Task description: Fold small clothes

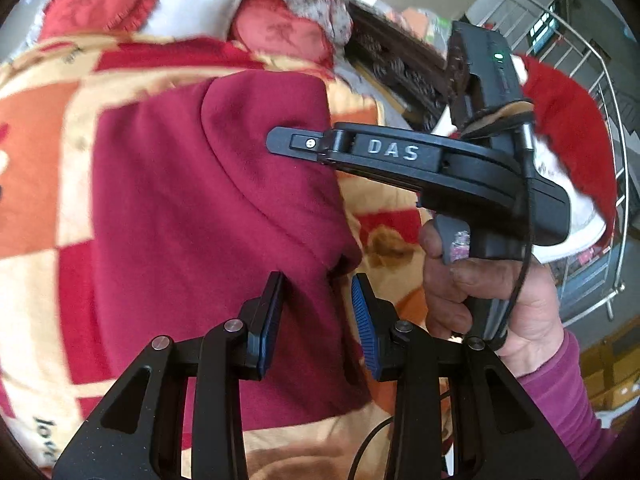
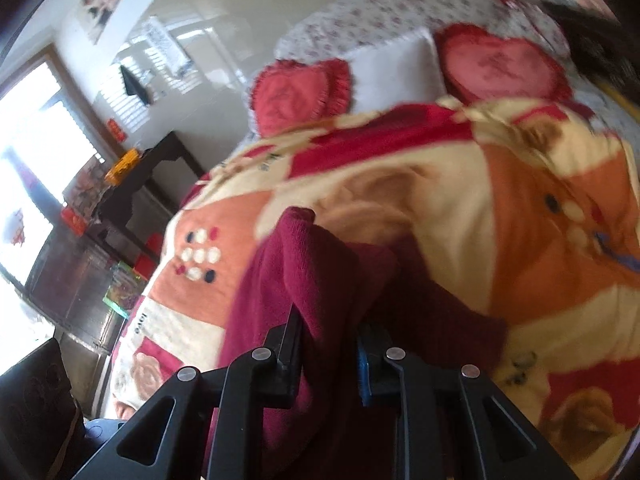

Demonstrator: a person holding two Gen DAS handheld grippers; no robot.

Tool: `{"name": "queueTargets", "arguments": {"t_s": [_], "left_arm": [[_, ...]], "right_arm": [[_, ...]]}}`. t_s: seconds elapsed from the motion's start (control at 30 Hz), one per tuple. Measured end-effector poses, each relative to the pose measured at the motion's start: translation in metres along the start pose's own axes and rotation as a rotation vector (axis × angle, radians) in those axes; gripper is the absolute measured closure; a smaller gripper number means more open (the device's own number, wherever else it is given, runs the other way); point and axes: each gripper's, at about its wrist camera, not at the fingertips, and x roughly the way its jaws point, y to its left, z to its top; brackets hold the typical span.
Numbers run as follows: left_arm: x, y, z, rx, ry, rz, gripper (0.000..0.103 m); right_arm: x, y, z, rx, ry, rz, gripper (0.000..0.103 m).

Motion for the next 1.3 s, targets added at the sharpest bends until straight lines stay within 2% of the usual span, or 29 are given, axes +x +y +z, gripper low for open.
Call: {"name": "queueTargets", "arguments": {"t_s": [0.1, 0.17, 0.23, 0.3, 0.37, 0.47, 0.6, 0.73, 0.83, 0.93, 0.97, 1.0, 1.07, 1.17, 1.3], "left_arm": [[0.012, -0.004, -0.005, 0.026, 0.062, -0.002, 0.069], [0.002, -0.009, -0.007, 0.069, 0.055, 0.011, 0.069], [-0.017, -0.008, -0.006, 0.112, 0.015, 0.033, 0.069], [-0.033, -0.003, -0.007, 0.124, -0.020, 0.060, 0.066], [-0.043, 0.007, -0.008, 0.110, -0.031, 0.081, 0.065], [-0.040, 0.024, -0.013, 0.073, -0.023, 0.136, 0.065], [-0.022, 0.048, -0.020, 0.010, 0.017, 0.182, 0.065], [-0.011, 0.053, -0.028, 0.001, 0.036, 0.194, 0.065], [0.000, 0.053, -0.028, 0.003, 0.043, 0.197, 0.065], [0.006, 0.050, -0.029, 0.006, 0.046, 0.221, 0.065], [0.008, 0.049, -0.029, 0.012, 0.045, 0.234, 0.065], [0.008, 0.048, -0.029, 0.017, 0.044, 0.243, 0.065], [0.009, 0.046, -0.031, 0.028, 0.043, 0.257, 0.065], [0.008, 0.047, -0.033, 0.032, 0.039, 0.262, 0.065], [0.009, 0.046, -0.031, 0.027, 0.037, 0.266, 0.065]], "right_arm": [[0.014, -0.027, -0.014, 0.060, 0.053, -0.030, 0.083], [0.025, -0.043, -0.023, 0.109, 0.094, -0.005, 0.081], [0.025, -0.052, -0.027, 0.143, 0.082, 0.044, 0.074], [0.023, -0.055, -0.026, 0.166, 0.050, 0.090, 0.042], [0.023, -0.054, -0.022, 0.184, 0.016, 0.124, 0.032], [0.036, -0.049, -0.015, 0.161, 0.026, 0.105, 0.032], [0.040, -0.029, -0.003, 0.038, -0.007, -0.036, 0.075], [0.028, -0.017, 0.008, -0.084, -0.054, -0.154, 0.085], [0.035, -0.032, 0.012, -0.088, -0.041, -0.240, 0.085], [0.052, -0.049, 0.005, -0.036, 0.007, -0.270, 0.085], [0.050, -0.051, 0.003, -0.030, -0.010, -0.271, 0.083], [0.044, -0.049, 0.002, -0.018, -0.026, -0.271, 0.074], [0.031, -0.042, 0.000, -0.003, -0.048, -0.292, 0.062], [0.006, -0.029, -0.007, -0.001, -0.075, -0.248, 0.055], [-0.011, -0.006, -0.027, -0.035, -0.063, -0.198, 0.049]]}}
